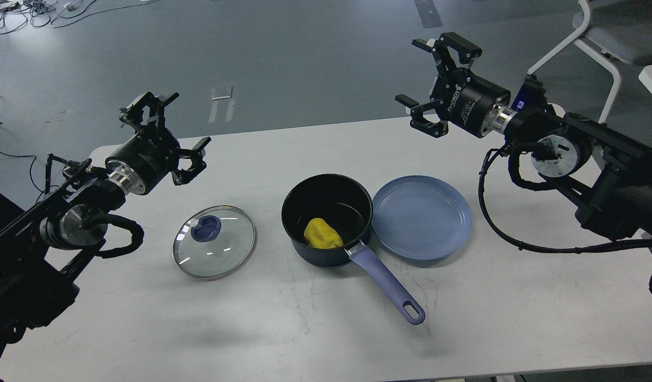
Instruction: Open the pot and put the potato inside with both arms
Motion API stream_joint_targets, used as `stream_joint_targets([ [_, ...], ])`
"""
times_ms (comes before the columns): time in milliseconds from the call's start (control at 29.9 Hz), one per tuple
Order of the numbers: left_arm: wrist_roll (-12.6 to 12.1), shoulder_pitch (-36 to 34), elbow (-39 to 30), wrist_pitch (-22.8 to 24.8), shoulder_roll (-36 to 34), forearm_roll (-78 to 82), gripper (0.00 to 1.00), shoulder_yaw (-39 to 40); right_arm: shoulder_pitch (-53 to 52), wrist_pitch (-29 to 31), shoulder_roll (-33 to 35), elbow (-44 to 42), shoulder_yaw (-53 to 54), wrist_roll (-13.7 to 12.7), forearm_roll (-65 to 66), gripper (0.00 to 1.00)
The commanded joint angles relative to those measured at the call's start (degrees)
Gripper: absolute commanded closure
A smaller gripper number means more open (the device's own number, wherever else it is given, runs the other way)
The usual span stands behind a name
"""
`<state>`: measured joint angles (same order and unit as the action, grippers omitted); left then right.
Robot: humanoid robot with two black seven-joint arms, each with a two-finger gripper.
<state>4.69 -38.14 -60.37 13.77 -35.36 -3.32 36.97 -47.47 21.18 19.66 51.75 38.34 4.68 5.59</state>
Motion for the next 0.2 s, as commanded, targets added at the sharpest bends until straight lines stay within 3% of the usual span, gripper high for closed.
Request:
stream_joint_targets([
  [0,0.15,1.67,-0.28,2.40,0.47,0.06,0.02,2.22,1.41,-1.66,-1.03,0.01,1.56,-1.16,-0.23,0.00],
  [67,0.15,1.76,-0.28,2.57,0.47,0.15,0.02,2.49,1.41,-4.99,-2.86,-1.03,1.91,-0.46,-0.23,0.00],
  [167,0.15,1.76,-0.28,2.66,0.29,0.15,0.02,2.49,1.41,-5.18,-3.66,-1.05,1.21,-0.46,-0.14,0.00],
])
